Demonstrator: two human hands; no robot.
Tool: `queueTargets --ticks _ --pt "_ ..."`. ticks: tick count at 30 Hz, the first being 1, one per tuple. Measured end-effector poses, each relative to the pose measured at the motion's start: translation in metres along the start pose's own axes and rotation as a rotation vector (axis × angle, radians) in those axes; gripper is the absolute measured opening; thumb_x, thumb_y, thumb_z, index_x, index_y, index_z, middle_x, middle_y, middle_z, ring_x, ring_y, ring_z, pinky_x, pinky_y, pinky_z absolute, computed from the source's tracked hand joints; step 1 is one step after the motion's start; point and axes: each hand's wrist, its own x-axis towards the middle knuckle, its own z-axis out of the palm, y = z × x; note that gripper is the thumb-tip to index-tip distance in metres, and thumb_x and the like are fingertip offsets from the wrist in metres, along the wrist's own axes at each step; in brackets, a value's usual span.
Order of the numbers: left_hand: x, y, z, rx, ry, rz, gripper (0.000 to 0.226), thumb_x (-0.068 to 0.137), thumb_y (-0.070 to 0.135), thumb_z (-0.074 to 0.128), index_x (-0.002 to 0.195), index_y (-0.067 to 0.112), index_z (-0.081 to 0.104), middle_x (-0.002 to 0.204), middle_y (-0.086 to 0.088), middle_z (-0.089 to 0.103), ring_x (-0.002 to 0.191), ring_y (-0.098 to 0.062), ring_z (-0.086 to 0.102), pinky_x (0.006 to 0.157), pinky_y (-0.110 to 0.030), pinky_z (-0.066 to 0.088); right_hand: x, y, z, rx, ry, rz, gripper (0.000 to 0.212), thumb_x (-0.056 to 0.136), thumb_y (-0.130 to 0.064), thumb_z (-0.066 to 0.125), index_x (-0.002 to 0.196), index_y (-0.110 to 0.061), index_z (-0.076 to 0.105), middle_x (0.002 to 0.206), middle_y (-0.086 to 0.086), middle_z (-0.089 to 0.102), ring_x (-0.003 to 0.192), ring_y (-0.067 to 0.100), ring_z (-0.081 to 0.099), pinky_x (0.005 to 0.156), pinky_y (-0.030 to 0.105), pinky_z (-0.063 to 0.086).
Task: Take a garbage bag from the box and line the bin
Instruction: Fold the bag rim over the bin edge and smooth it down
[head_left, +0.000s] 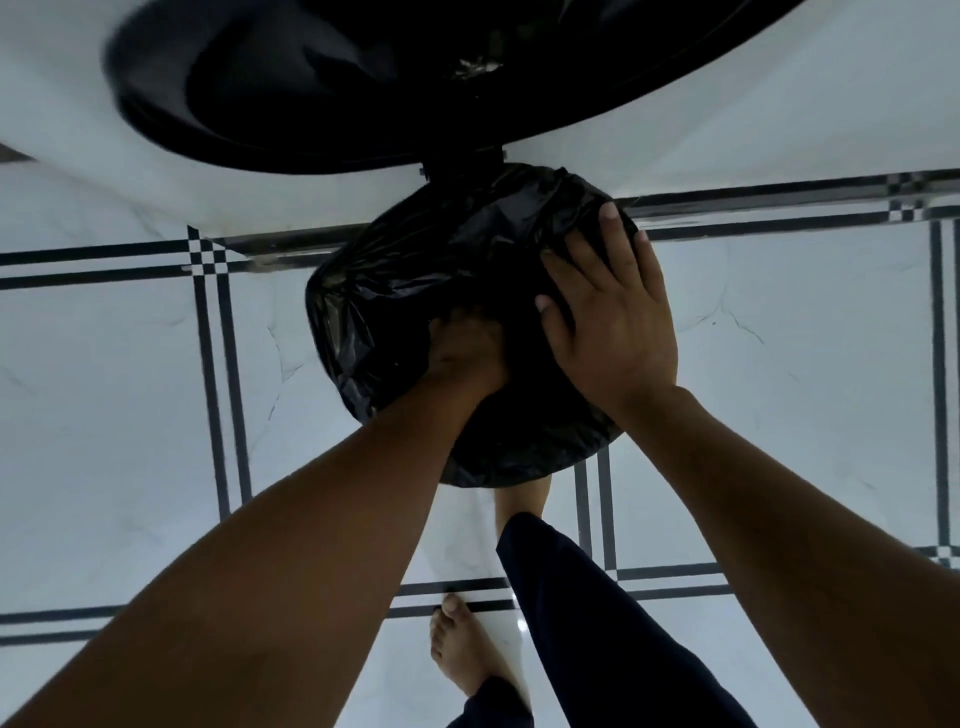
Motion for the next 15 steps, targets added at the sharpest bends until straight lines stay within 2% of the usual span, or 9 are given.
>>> queueTargets --ticks 3,5,7,8,10,12,14,15 --pt "-0.041 -0.007 -0.014 -0.283 0.328 0.148 0.032 0.097 0.033 0.052 0.121 0.019 0.068 0.121 -0.011 0.069 0.112 -0.035 0.064 0.09 -0.04 0.052 0.004 0.0 -0.013 0.286 0.052 0.068 0.036 0.102 -0.034 0.05 0.125 -0.011 0.065 0.134 0.005 0.064 0.148 0.032 0.035 0.121 0.049 0.027" --pt "-0.067 -0.016 -0.024 -0.355 0.625 0.266 0.027 0.093 0.026 0.053 0.11 0.017 0.072 0.109 -0.009 0.072 0.101 -0.035 0.065 0.083 -0.039 0.053 0.014 -0.001 -0.028 0.435 0.085 0.17 0.03 0.101 -0.032 0.05 0.11 -0.007 0.064 0.113 0.008 0.068 0.125 0.033 0.054 0.105 0.049 0.044" --pt "-0.086 -0.028 -0.035 -0.348 0.841 0.276 0.029 0.092 0.021 0.054 0.114 0.016 0.072 0.117 -0.008 0.069 0.107 -0.035 0.059 0.091 -0.042 0.049 0.024 -0.005 -0.044 0.478 0.103 0.268 0.028 0.1 -0.03 0.05 0.104 -0.005 0.061 0.1 0.009 0.063 0.1 0.03 0.058 0.086 0.044 0.049" --pt "-0.094 -0.035 -0.042 -0.331 0.902 0.225 0.032 0.093 0.021 0.055 0.121 0.016 0.07 0.125 -0.009 0.065 0.113 -0.034 0.056 0.095 -0.044 0.045 0.028 -0.007 -0.05 0.466 0.096 0.295 0.027 0.099 -0.029 0.05 0.105 -0.005 0.06 0.1 0.009 0.062 0.096 0.029 0.058 0.081 0.041 0.049" --pt "-0.098 -0.046 -0.051 -0.275 0.949 0.062 0.044 0.095 0.025 0.053 0.138 0.019 0.059 0.14 -0.011 0.055 0.125 -0.034 0.049 0.1 -0.048 0.039 0.039 -0.009 -0.055 0.432 0.068 0.331 0.027 0.099 -0.027 0.05 0.112 -0.005 0.059 0.107 0.01 0.061 0.097 0.029 0.058 0.079 0.038 0.048" --pt "-0.092 -0.057 -0.057 -0.266 0.855 -0.05 0.054 0.101 0.035 0.046 0.153 0.019 0.042 0.152 -0.014 0.045 0.136 -0.036 0.043 0.106 -0.052 0.036 0.05 -0.012 -0.055 0.443 -0.016 0.346 0.034 0.099 -0.028 0.051 0.126 -0.008 0.055 0.122 0.012 0.06 0.111 0.029 0.057 0.086 0.034 0.045" --pt "-0.081 -0.066 -0.061 -0.491 0.659 -0.058 0.059 0.106 0.042 0.037 0.158 0.016 0.032 0.157 -0.015 0.041 0.142 -0.036 0.04 0.112 -0.05 0.035 0.063 -0.015 -0.048 0.493 -0.126 0.374 0.041 0.1 -0.032 0.051 0.134 -0.01 0.052 0.13 0.015 0.057 0.121 0.032 0.054 0.095 0.037 0.044" --pt "-0.074 -0.071 -0.063 -0.673 0.574 -0.044 0.06 0.107 0.044 0.035 0.159 0.015 0.031 0.158 -0.014 0.041 0.144 -0.034 0.04 0.115 -0.043 0.033 0.068 -0.016 -0.046 0.503 -0.162 0.41 0.041 0.1 -0.034 0.05 0.134 -0.011 0.052 0.129 0.015 0.058 0.121 0.033 0.054 0.098 0.04 0.045"
